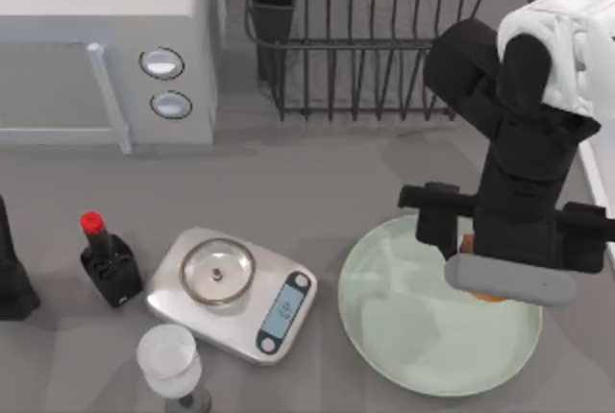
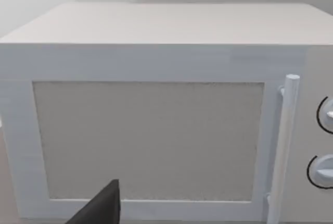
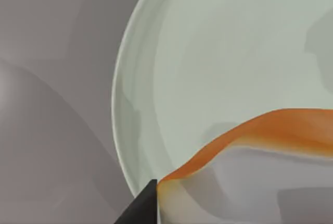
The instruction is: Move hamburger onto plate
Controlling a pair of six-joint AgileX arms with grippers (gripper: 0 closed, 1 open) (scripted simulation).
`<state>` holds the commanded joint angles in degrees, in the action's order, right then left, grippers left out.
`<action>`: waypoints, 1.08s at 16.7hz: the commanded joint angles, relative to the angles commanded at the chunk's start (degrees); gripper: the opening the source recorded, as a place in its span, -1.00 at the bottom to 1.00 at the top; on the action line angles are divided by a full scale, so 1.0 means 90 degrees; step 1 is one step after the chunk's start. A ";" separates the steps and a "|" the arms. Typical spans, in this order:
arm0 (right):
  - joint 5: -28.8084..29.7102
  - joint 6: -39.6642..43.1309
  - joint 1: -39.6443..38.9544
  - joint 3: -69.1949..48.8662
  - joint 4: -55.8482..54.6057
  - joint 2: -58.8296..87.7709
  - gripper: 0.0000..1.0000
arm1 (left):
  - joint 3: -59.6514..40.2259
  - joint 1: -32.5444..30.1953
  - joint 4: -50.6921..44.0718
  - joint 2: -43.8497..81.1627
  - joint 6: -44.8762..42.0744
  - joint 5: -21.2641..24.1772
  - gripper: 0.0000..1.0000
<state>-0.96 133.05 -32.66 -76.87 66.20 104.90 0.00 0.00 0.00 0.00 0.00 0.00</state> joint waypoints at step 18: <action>0.0040 0.0978 -0.0533 0.0297 -0.1207 0.0629 -1.00 | 0.0000 0.0000 0.0000 0.0000 0.0000 0.0000 1.00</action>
<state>-0.60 141.85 -37.46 -74.19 55.34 110.56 0.00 0.00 0.00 0.00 0.00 0.00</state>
